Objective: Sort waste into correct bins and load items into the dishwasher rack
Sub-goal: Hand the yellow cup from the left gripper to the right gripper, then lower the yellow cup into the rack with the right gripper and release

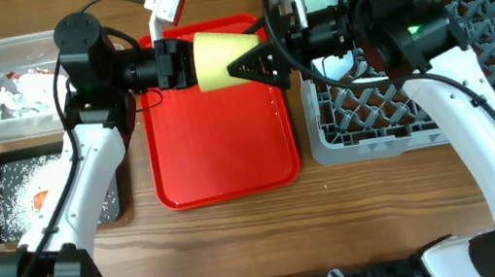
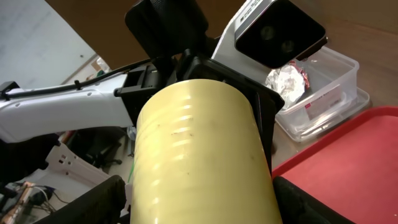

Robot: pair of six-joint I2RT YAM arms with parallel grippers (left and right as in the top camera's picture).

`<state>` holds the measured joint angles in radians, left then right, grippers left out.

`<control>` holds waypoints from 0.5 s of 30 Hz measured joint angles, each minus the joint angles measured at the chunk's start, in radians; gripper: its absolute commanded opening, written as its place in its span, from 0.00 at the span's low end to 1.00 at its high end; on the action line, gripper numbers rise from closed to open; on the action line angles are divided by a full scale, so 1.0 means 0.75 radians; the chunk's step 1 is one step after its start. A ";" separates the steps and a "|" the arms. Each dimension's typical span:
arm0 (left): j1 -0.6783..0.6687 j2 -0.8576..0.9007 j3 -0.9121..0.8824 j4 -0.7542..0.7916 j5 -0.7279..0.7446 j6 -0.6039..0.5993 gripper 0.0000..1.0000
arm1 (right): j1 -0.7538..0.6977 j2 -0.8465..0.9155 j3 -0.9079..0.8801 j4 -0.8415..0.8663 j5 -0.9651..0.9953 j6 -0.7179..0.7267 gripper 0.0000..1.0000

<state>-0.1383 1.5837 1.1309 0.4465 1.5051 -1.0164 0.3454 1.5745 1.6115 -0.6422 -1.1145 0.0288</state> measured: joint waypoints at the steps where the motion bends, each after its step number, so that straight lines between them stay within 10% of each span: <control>1: 0.000 0.000 0.000 0.000 0.000 -0.001 0.04 | 0.000 0.000 0.000 0.000 0.001 0.000 0.75; 15: 0.000 0.000 0.000 0.009 -0.075 -0.020 0.20 | -0.003 0.000 -0.001 -0.010 0.050 0.027 0.57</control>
<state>-0.1383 1.5837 1.1309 0.4534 1.4490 -1.0313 0.3435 1.5745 1.6112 -0.6495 -1.0771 0.0490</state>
